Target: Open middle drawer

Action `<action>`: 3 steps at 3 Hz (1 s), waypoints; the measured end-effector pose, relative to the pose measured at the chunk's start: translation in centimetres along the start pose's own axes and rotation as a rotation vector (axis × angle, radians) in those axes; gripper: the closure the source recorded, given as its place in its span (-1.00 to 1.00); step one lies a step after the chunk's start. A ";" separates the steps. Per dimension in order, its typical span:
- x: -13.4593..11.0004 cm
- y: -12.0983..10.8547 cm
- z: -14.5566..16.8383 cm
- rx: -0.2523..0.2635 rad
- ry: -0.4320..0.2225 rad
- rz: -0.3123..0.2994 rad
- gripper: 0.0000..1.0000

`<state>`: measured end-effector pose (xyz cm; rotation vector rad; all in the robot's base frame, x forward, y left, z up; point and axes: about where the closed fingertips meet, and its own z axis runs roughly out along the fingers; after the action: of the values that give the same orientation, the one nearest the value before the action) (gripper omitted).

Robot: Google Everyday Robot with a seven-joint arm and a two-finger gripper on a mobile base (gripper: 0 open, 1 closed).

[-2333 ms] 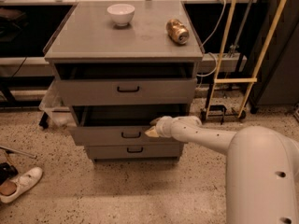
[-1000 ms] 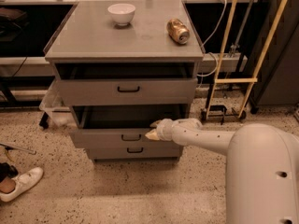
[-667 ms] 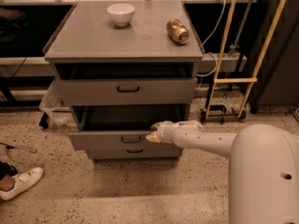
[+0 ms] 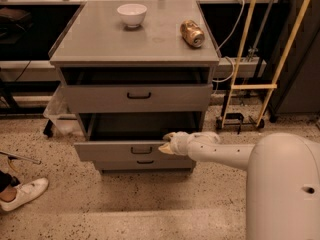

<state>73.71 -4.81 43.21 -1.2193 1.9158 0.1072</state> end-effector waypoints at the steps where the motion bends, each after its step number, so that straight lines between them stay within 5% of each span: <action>1: -0.6 0.0 -0.1 0.000 0.000 0.000 1.00; 3: -0.5 0.9 -0.5 -0.006 0.008 0.002 1.00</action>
Offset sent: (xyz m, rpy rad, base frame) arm -0.3752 -0.0138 -0.2060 0.2761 -0.0085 -0.0278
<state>72.80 -4.25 43.57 -1.2233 1.9249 0.1092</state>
